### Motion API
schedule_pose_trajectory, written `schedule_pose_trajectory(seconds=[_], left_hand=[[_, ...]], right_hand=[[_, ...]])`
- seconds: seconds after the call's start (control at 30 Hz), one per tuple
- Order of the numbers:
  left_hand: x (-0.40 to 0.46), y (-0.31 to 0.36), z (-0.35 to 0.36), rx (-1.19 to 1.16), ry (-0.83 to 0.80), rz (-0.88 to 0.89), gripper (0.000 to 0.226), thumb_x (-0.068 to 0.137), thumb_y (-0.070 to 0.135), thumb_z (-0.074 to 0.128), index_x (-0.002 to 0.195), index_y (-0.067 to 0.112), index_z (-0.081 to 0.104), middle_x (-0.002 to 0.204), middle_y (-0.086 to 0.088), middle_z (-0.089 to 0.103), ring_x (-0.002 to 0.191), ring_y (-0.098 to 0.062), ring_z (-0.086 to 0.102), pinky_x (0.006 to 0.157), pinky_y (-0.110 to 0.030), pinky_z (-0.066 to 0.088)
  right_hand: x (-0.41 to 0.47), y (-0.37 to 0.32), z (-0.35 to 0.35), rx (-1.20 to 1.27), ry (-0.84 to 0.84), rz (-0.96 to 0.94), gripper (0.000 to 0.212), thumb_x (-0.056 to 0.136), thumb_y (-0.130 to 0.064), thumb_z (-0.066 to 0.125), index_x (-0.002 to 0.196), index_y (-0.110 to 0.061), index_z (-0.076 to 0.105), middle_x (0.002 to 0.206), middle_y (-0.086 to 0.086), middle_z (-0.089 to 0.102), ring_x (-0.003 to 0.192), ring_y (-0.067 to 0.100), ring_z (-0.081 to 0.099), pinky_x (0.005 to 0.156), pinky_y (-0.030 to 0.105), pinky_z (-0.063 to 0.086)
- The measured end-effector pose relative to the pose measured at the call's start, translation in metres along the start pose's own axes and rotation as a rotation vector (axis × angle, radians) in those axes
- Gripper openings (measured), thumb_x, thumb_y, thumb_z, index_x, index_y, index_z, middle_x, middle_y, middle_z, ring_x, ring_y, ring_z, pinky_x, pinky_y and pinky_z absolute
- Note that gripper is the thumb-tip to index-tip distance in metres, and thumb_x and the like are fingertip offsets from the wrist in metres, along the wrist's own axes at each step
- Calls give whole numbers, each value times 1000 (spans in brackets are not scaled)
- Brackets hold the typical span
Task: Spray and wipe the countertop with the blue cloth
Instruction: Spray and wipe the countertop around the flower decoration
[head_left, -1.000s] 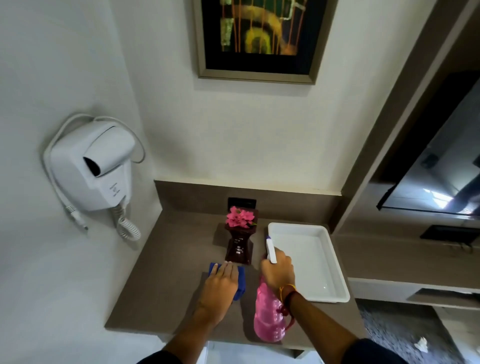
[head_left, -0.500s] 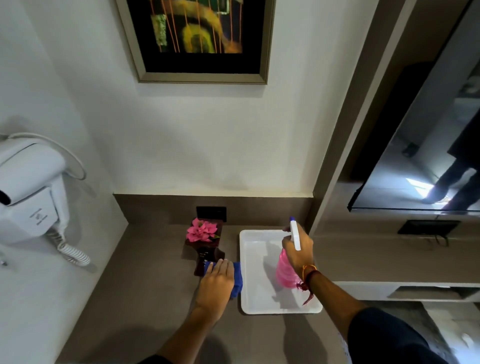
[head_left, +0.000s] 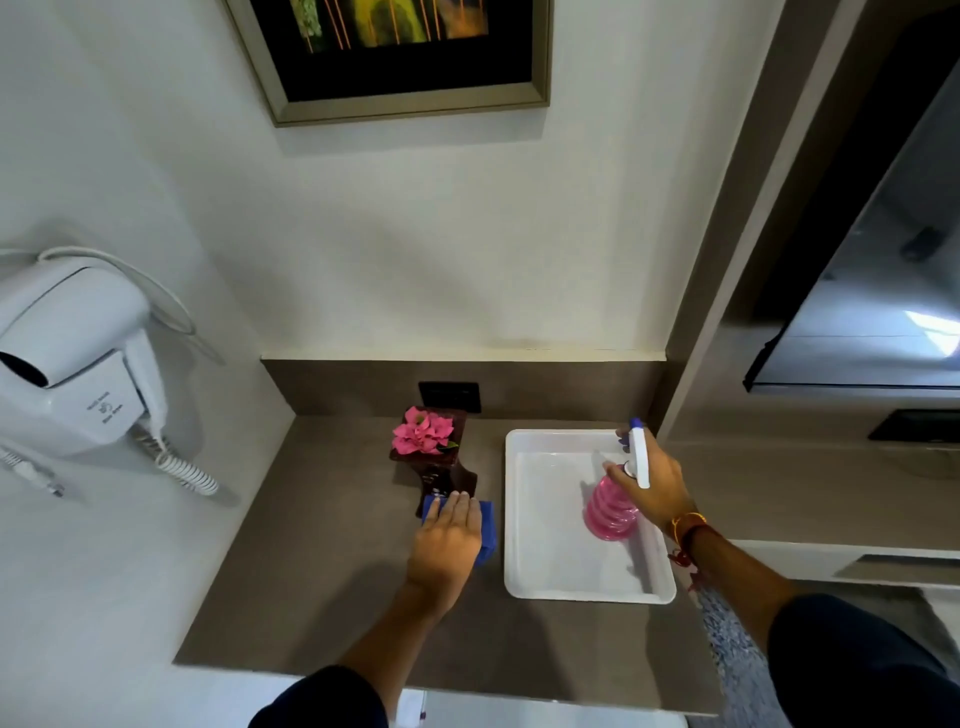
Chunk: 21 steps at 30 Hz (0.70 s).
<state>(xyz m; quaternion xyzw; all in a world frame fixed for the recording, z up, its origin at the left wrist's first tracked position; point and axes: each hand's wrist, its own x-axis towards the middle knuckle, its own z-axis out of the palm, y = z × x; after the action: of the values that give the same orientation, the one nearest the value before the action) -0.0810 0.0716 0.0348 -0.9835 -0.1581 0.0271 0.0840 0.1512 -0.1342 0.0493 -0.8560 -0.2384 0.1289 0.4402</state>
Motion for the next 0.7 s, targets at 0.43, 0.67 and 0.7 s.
schedule_pose_trajectory(seconds=[0.43,0.67,0.7], left_hand=[[-3,-13,-24,-940,-153,-680,30,93,10,47,119,2,59,117,-18,66,109,-37,62,91,-41,52],[-65,-55,-16,-2133,-332,-891,40,66,10,64,105,3,64,99,-15,63,93,-27,62,73,-36,51],[-71,-61,-11,-2173,-325,-865,31,74,8,68,105,2,66,102,-18,66,96,-30,64,75,-38,53]], right_hand=[[-7,-93,5,-680,-154,-423,91,85,-61,54,155,-15,17,164,5,16,150,22,20,120,36,22],[10,-164,103,-817,-427,-352,94,90,-63,43,154,-3,10,164,14,6,152,27,6,123,44,14],[13,-172,113,-831,-435,-334,94,90,-63,42,154,-2,9,164,16,5,152,28,5,124,44,14]])
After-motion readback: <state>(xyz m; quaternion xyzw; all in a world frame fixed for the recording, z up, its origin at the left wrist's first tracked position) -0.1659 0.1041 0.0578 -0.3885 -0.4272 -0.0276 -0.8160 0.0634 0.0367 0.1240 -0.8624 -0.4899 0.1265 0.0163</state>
